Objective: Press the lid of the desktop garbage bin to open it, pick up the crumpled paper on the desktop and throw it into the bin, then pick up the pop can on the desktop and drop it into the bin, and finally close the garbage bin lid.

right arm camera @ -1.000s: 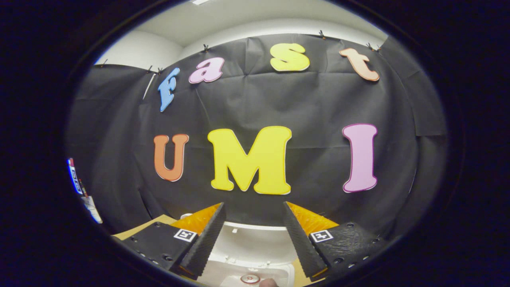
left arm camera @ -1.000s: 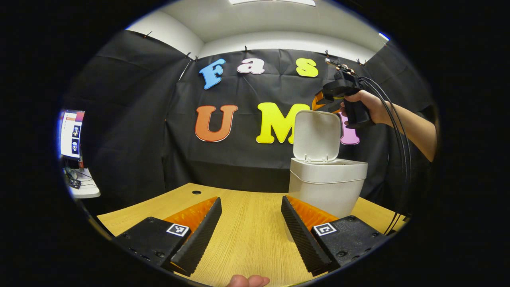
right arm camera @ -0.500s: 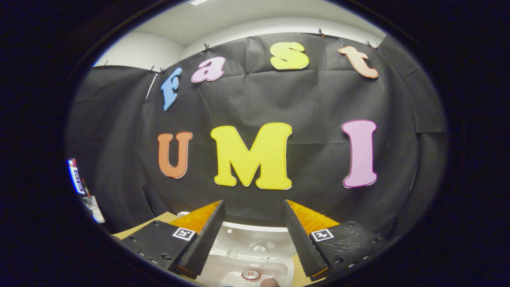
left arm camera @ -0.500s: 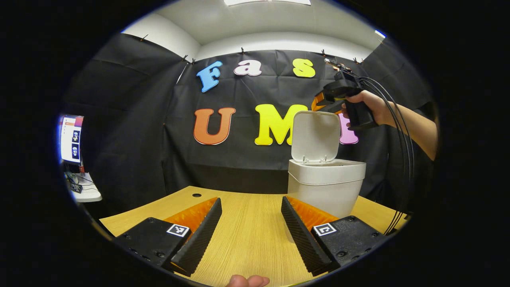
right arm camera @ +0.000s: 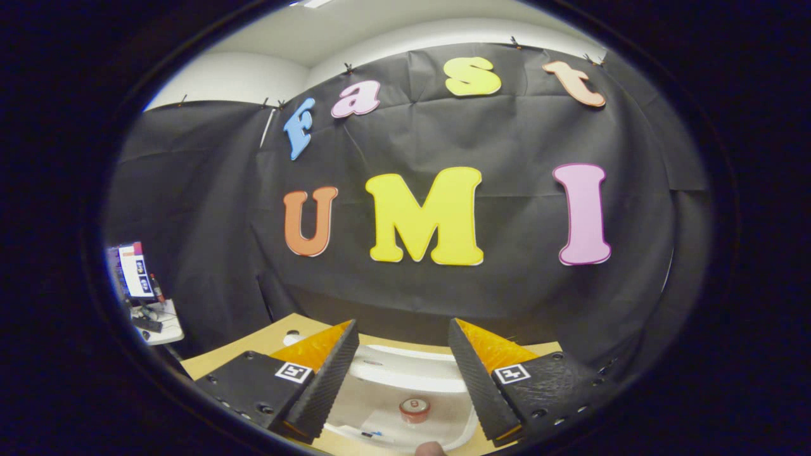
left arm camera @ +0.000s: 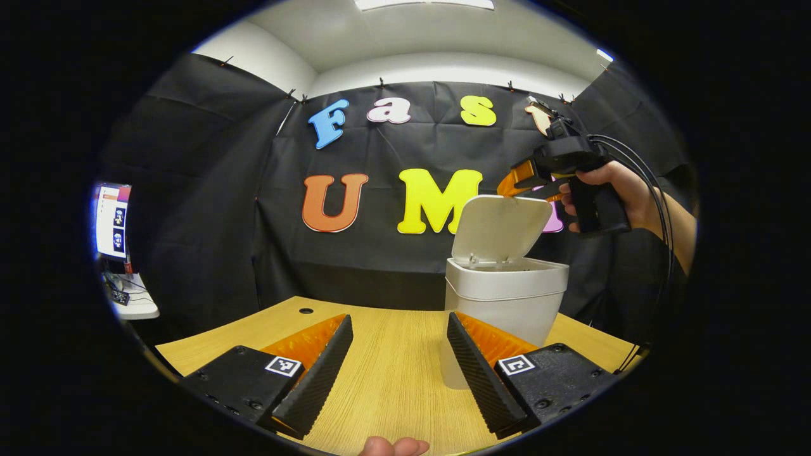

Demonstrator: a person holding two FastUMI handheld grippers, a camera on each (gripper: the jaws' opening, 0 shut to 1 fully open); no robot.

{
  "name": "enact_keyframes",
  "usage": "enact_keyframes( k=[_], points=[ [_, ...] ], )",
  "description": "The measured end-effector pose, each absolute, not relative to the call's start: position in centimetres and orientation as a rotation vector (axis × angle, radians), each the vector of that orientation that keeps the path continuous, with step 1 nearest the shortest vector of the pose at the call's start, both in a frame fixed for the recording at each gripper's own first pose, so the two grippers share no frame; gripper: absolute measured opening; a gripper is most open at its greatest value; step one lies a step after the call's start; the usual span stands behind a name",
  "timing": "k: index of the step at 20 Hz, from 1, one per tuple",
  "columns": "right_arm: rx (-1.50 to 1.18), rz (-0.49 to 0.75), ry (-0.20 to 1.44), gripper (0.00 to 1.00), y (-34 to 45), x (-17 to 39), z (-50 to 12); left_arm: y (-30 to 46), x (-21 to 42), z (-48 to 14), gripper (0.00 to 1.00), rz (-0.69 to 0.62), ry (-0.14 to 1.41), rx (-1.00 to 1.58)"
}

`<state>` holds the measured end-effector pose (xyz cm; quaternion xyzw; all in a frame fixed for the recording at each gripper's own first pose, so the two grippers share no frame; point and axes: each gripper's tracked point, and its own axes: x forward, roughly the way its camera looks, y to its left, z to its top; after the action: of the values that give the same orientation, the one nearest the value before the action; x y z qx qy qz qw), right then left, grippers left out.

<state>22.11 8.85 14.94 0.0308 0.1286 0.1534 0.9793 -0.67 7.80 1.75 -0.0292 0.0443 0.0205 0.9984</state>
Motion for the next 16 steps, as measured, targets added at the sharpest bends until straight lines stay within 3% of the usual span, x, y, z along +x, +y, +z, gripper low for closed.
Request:
enact_keyframes(
  k=[11,16],
  points=[
    [0.077,0.375,0.392,0.86,9.2,17.8,6.4,5.0,0.1,1.5,0.96,0.002,0.092,-0.033],
    [0.033,0.364,0.369,0.86,9.0,17.1,5.0,4.5,0.4,1.2,0.96,-0.013,0.096,-0.03]
  ],
)
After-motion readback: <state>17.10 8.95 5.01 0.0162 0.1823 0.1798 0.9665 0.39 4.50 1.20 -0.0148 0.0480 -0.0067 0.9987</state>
